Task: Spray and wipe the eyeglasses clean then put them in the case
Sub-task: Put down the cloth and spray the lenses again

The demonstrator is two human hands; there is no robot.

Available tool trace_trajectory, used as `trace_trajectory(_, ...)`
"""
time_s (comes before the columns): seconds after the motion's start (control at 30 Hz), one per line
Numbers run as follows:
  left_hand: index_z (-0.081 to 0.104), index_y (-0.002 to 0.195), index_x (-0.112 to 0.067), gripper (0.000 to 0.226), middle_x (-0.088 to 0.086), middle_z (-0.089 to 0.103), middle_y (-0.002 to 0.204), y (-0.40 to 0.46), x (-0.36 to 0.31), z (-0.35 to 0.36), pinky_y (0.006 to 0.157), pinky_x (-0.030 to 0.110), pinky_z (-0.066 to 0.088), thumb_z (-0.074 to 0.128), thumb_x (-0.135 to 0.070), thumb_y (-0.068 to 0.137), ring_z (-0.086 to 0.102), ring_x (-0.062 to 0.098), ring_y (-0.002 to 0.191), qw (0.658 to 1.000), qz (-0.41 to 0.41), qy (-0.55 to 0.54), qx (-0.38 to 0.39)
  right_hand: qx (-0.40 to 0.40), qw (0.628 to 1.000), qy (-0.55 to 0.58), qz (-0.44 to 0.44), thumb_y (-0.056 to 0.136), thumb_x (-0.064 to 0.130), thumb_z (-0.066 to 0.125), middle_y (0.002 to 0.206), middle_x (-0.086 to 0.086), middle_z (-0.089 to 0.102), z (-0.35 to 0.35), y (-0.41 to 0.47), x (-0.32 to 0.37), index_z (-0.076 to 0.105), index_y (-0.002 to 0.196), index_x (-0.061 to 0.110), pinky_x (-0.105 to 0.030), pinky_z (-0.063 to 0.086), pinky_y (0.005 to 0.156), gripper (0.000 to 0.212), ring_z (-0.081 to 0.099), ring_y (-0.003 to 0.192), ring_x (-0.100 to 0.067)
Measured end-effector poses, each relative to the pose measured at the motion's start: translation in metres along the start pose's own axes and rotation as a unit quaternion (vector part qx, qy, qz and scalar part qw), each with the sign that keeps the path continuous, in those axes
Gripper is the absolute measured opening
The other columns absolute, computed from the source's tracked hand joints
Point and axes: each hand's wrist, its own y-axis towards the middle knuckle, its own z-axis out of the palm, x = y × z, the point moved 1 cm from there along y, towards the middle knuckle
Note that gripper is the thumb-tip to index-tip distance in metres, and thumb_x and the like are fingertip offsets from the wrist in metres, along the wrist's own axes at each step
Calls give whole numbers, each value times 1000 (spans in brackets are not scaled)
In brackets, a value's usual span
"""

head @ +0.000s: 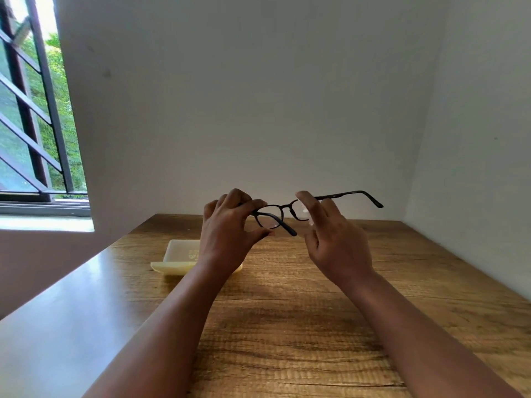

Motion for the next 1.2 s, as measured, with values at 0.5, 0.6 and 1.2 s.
trace_trajectory(0.5, 73, 110, -25, 52, -6, 58, 100, 1, 3, -2, 91, 31, 27, 88, -36, 61, 56, 17, 100, 999, -29, 1, -36, -84, 879, 114, 455, 90, 6, 50, 117, -12, 58, -6, -1, -59, 40, 119, 12, -50, 44, 92, 31, 56, 96, -31)
trace_trajectory(0.6, 73, 110, -24, 52, -5, 58, 100, 1, 2, -3, 90, 31, 28, 88, -35, 61, 56, 18, 100, 999, -27, 0, -33, -110, 813, 143, 553, 87, 3, 48, 117, -10, 59, -11, -5, -74, 45, 115, 16, -50, 35, 101, 31, 58, 102, -32)
trace_trajectory(1.2, 72, 112, -25, 53, -6, 58, 101, 1, 0, -3, 91, 32, 28, 88, -35, 62, 57, 17, 100, 999, -22, -9, -24, -192, 839, 56, 506, 69, -3, 57, 144, -9, 34, -22, -5, -67, 30, 134, 24, -53, 24, 105, 76, 35, 133, -32)
